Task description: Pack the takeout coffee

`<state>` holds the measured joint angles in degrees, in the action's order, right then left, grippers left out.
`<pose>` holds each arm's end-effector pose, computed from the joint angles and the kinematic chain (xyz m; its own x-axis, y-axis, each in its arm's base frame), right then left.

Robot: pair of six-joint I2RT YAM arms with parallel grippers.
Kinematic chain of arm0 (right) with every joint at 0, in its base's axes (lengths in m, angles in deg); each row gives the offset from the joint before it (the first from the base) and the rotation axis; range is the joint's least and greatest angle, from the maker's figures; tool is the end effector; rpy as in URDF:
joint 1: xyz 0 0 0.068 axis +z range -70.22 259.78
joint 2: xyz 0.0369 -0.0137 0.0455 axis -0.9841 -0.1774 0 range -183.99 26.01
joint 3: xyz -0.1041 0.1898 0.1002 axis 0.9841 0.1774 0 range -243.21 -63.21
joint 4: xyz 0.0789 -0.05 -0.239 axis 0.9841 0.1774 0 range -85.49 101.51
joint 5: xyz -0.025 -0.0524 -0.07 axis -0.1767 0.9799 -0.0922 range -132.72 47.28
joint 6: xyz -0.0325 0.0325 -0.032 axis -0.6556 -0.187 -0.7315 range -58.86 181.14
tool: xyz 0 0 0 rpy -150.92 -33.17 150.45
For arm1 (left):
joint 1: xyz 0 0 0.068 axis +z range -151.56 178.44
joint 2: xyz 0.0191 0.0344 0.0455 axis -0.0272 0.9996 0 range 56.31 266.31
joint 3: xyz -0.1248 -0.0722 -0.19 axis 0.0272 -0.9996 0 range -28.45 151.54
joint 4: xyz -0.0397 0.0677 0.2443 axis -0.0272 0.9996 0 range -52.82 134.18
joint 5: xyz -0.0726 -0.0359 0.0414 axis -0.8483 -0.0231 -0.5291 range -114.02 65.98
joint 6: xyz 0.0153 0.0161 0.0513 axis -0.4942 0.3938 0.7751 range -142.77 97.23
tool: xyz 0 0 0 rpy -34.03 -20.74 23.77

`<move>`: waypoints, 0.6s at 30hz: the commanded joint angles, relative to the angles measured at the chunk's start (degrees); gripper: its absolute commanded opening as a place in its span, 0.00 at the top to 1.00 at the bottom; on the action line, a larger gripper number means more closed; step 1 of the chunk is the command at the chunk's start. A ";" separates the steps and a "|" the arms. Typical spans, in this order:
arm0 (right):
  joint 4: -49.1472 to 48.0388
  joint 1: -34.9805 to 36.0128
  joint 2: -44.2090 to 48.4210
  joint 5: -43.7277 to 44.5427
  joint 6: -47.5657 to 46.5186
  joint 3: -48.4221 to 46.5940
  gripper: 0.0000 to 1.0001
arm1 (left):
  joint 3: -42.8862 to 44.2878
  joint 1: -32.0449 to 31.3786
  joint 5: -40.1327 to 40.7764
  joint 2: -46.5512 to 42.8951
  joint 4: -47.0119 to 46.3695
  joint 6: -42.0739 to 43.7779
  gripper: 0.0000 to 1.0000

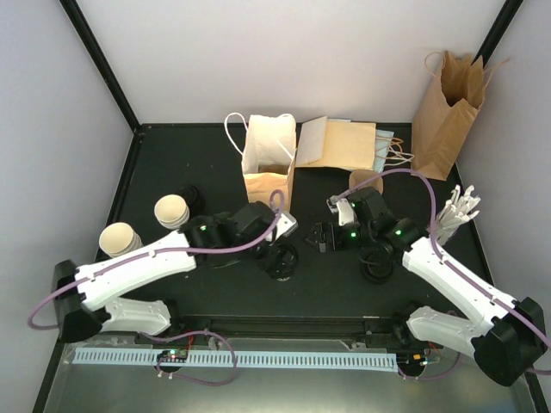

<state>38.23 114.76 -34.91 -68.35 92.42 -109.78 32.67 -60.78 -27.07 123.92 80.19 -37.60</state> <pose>0.1780 0.1449 0.2307 -0.9123 -0.0670 -0.4039 -0.3276 0.7112 0.6220 0.1267 -0.2169 0.2716 -0.6002 0.5083 -0.6175 0.7468 0.6325 -0.2053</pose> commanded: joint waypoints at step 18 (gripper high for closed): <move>-9.98 -1.13 -1.36 -4.34 5.21 7.74 0.11 | 8.86 -1.09 5.81 15.80 9.80 0.20 0.01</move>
<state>30.53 114.08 -35.87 -72.00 97.19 -102.28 38.94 -61.63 -20.80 138.13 88.82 -37.75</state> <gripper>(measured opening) 0.887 0.988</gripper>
